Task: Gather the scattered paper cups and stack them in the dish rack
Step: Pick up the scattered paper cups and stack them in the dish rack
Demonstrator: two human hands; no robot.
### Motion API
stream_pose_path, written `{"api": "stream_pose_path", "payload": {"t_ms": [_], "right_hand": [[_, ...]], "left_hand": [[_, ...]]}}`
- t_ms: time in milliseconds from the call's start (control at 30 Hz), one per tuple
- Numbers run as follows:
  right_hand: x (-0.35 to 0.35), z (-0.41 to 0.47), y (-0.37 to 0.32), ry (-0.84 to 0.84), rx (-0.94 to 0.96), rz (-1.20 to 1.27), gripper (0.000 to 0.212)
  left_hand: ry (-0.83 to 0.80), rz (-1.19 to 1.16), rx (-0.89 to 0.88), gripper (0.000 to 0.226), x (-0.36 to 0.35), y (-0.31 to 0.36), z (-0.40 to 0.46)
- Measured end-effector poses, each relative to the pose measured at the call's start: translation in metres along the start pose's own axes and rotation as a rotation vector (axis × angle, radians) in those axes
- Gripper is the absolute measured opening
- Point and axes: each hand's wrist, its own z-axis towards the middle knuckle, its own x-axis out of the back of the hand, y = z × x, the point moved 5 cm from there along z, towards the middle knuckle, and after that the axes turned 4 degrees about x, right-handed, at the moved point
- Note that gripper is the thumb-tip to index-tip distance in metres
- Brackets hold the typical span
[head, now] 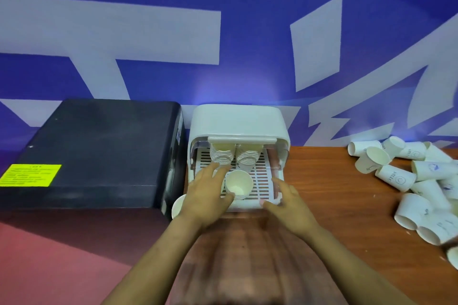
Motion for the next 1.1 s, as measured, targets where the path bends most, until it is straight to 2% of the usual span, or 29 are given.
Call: {"api": "stream_pose_path", "payload": {"t_ms": [133, 267, 567, 867, 1100], "right_hand": [[0.022, -0.041, 0.031, 0.026, -0.079, -0.013, 0.064], [0.04, -0.072, 0.056, 0.043, -0.137, -0.028, 0.061], [0.103, -0.129, 0.137, 0.013, -0.127, 0.048, 0.047], [0.179, -0.184, 0.247, 0.012, -0.135, 0.118, 0.046], [0.213, -0.209, 0.285, 0.068, -0.136, 0.147, 0.04]], "left_hand": [[0.048, -0.149, -0.077, 0.061, -0.004, 0.025, -0.025], [0.022, -0.224, -0.105, 0.061, -0.02, 0.052, -0.049], [-0.038, -0.19, -0.057, 0.061, -0.074, 0.145, -0.086], [-0.072, -0.172, -0.019, 0.062, -0.165, 0.253, -0.108], [-0.128, -0.157, -0.014, 0.064, -0.208, 0.3, -0.11]]}}
